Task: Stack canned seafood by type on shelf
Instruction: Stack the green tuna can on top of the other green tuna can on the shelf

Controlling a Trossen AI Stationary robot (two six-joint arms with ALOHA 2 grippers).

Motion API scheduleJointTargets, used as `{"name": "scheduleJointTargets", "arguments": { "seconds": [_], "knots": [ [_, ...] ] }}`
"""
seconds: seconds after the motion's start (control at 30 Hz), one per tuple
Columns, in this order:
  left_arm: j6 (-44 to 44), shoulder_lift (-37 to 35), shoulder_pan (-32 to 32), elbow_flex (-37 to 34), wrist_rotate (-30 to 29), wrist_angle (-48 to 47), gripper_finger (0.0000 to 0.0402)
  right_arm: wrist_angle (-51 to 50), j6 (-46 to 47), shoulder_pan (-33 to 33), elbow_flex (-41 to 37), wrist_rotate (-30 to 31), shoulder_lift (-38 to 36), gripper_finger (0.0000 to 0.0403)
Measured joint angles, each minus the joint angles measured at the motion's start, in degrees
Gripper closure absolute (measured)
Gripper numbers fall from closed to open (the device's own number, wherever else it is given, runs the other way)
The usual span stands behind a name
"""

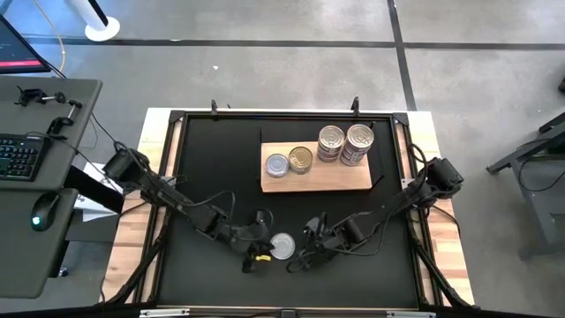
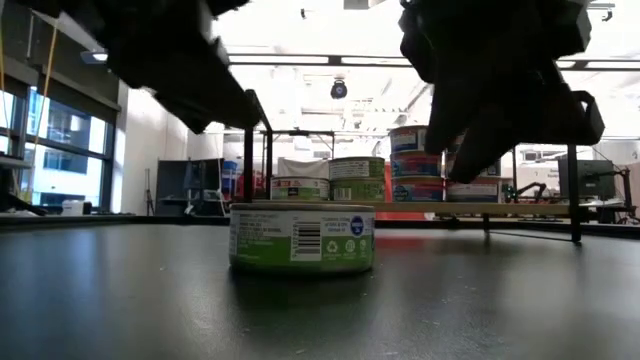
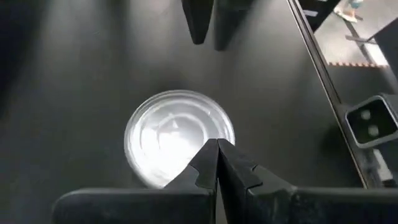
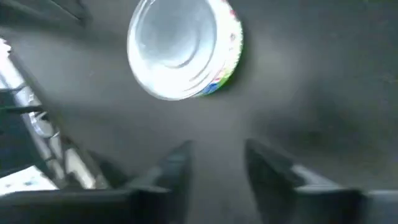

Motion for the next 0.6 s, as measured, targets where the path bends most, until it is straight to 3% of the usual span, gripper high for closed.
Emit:
{"name": "scheduleJointTargets", "arguments": {
  "seconds": [0.07,0.13,0.33,0.43,0.6],
  "knots": [
    [1.31,-1.98,-0.26,-2.30,-0.72,2.72,0.0401,-0.21,-0.29,0.00,0.00,1.53,-0.02,0.0349],
    [2.14,-2.90,-0.32,-4.81,-1.43,7.00,0.0401,0.50,-1.74,-0.48,0.00,2.34,0.17,0.0386],
    [2.76,0.76,-1.57,-9.60,-1.70,16.89,0.0401,0.07,-2.41,-3.88,0.02,2.84,2.15,0.0400],
    [3.55,3.62,-1.96,-9.42,-1.97,17.42,0.0401,-1.08,-2.55,-5.35,0.02,2.93,3.23,0.0401],
    [2.99,6.29,-1.90,-8.75,-7.39,18.85,0.0401,-1.60,-3.59,-6.45,0.02,2.65,3.79,0.0402]
  ]
}}
